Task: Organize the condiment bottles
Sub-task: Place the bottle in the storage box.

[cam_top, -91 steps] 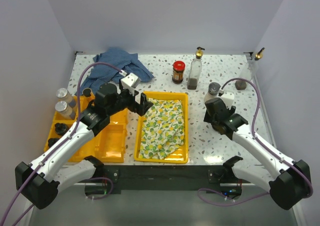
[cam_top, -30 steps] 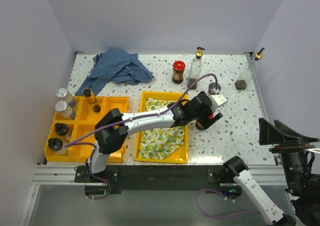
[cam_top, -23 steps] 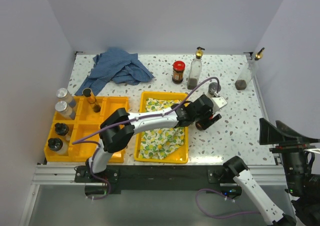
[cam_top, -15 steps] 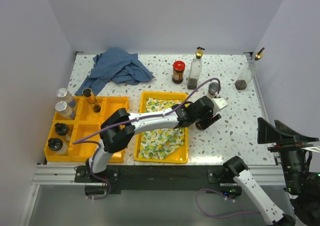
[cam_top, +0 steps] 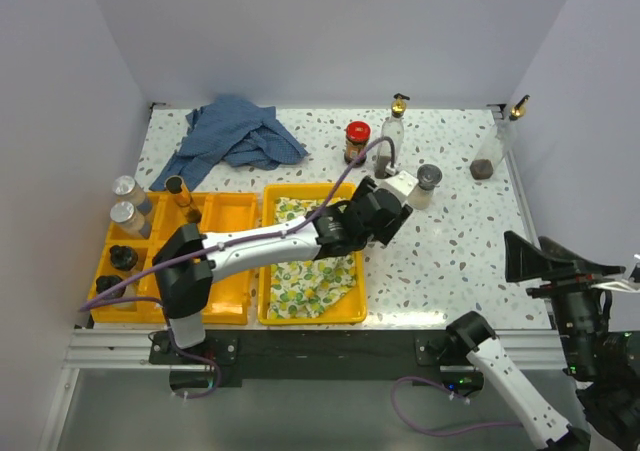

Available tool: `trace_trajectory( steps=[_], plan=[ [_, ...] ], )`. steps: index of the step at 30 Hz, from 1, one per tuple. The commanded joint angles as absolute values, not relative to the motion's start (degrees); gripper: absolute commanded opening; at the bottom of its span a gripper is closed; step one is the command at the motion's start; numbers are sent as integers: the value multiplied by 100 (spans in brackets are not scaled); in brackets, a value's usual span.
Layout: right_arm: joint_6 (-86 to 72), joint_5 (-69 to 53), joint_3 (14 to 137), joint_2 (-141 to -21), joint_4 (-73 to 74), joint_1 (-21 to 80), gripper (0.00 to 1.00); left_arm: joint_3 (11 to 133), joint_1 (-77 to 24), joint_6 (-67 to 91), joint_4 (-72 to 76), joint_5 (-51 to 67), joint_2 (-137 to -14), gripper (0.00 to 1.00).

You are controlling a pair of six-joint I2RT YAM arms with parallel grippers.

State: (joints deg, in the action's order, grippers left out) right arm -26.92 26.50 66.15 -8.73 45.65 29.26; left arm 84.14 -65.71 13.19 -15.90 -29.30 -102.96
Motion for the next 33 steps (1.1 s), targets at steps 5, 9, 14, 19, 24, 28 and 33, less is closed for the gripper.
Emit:
trace_trajectory(
  steps=[5, 9, 14, 19, 24, 28, 33],
  plan=[
    [-2874, 2347, 6460, -1186, 4579, 2936, 99, 8799, -5986, 2891, -2953, -5230, -8871, 0],
    [-2953, 2250, 6416, -1265, 4579, 2944, 99, 8394, -5687, 3768, -3505, -5624, -8219, 0],
    [-3041, 2083, 6285, -1353, 4535, 2944, 99, 8148, -5397, 5622, -5209, -6231, -7490, 0],
    [-3103, 1872, 6100, -1459, 4395, 2936, 99, 8025, -4801, 7904, -7406, -6275, -7278, 0],
    [-3085, 1723, 6152, -1634, 4403, 2936, 99, 7192, -3878, 8392, -7532, -6038, -6716, 0],
    [-3041, 1679, 6179, -1687, 4403, 2944, 99, 6812, -3437, 8736, -7532, -6406, -6180, 0],
    [-3006, 1652, 6196, -1723, 4394, 2944, 99, 6496, -2736, 8692, -7541, -6574, -6187, 0]
  ],
)
